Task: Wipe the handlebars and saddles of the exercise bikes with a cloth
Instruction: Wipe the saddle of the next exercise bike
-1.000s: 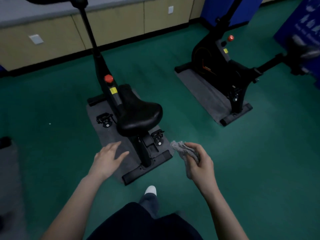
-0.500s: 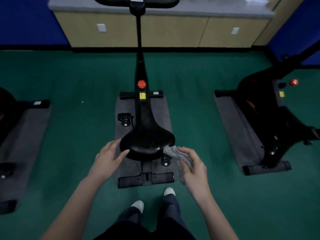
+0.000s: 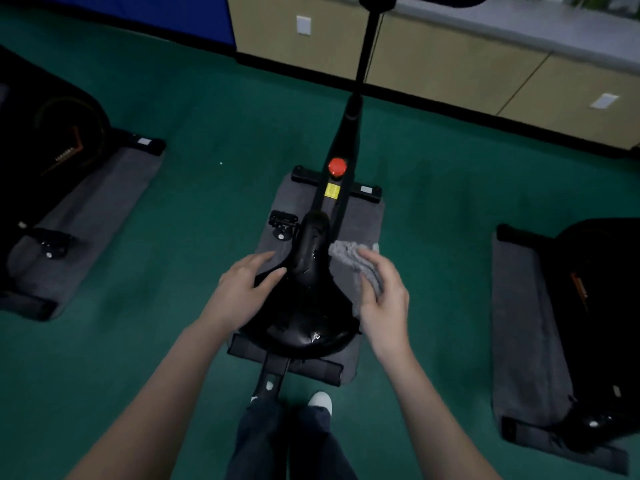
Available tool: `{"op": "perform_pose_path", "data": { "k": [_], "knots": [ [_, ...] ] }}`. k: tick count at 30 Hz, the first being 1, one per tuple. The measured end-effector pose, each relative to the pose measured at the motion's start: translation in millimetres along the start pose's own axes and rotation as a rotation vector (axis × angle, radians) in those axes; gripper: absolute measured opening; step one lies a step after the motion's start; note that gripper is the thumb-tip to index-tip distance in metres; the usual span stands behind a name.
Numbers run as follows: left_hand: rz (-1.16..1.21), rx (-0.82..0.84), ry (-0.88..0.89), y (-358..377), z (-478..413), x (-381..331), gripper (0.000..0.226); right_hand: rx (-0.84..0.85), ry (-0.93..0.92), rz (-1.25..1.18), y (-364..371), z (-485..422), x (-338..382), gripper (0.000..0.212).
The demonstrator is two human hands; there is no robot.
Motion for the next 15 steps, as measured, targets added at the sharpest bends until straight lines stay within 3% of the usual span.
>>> {"op": "perform_pose_path", "data": {
  "k": [8,15],
  "knots": [
    [0.174,0.107,-0.015,20.6,-20.0,13.3,0.048,0.164,-0.244,0.113,92.0,-71.3,-3.4,0.04],
    [0.277,0.109,0.026,17.6,-13.2,18.2,0.05,0.365,-0.525,0.315,85.6,-27.2,-19.8,0.05]
  ]
}}
Point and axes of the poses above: each hand's wrist, its own z-axis away from the middle knuckle, its own y-axis out of the palm, x = y × z, the point moved 6 cm from there along -z, towards the middle knuckle, and after that the axes turned 14 degrees about -x, right-handed, at the moved point
